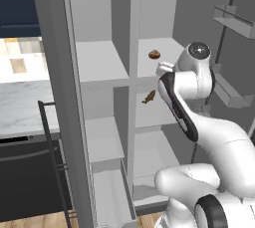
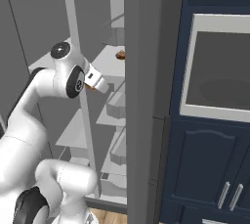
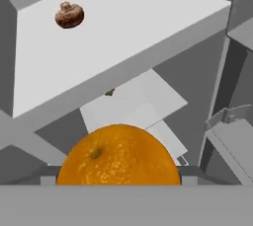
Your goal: Take the mushroom and orange from the fridge shelf and place them in the freezer drawer to begin freezing them.
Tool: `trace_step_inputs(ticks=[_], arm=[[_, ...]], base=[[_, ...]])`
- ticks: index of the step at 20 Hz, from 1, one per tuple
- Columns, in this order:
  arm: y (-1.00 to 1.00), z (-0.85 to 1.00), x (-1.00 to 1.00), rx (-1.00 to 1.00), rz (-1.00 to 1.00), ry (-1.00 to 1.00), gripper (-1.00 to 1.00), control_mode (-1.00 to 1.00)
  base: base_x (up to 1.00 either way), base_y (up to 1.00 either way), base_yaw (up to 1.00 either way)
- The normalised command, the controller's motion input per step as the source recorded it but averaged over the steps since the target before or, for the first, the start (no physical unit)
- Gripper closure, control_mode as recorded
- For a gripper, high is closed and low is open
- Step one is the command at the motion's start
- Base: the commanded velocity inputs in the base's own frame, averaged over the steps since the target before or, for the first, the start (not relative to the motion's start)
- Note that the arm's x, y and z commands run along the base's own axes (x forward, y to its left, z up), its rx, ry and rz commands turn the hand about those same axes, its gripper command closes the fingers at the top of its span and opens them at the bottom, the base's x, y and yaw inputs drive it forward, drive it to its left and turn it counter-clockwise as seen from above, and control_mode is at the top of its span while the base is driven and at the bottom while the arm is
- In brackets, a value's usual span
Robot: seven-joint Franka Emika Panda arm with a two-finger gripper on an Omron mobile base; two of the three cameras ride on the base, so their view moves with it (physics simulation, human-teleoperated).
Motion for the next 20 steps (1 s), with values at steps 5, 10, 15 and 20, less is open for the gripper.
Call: trace_step_inputs(ticks=[5, 10, 15, 20], arm=[[0.13, -0.11, -0.96, -0.01, 0.03, 0.0, 1.0, -1.0], [0.08, -0.44, -0.38, -0.08, 0.01, 0.09, 1.0, -1.0], [0.0, -0.29, -0.34, 0.0, 0.0, 0.08, 1.0, -1.0], [0.0, -0.13, -0.32, 0.0, 0.02, 0.02, 1.0, 1.0]], base=[[0.0, 0.0, 0.0], [0.0, 0.0, 0.0], [0.0, 0.0, 0.0], [-0.31, 0.01, 0.03]])
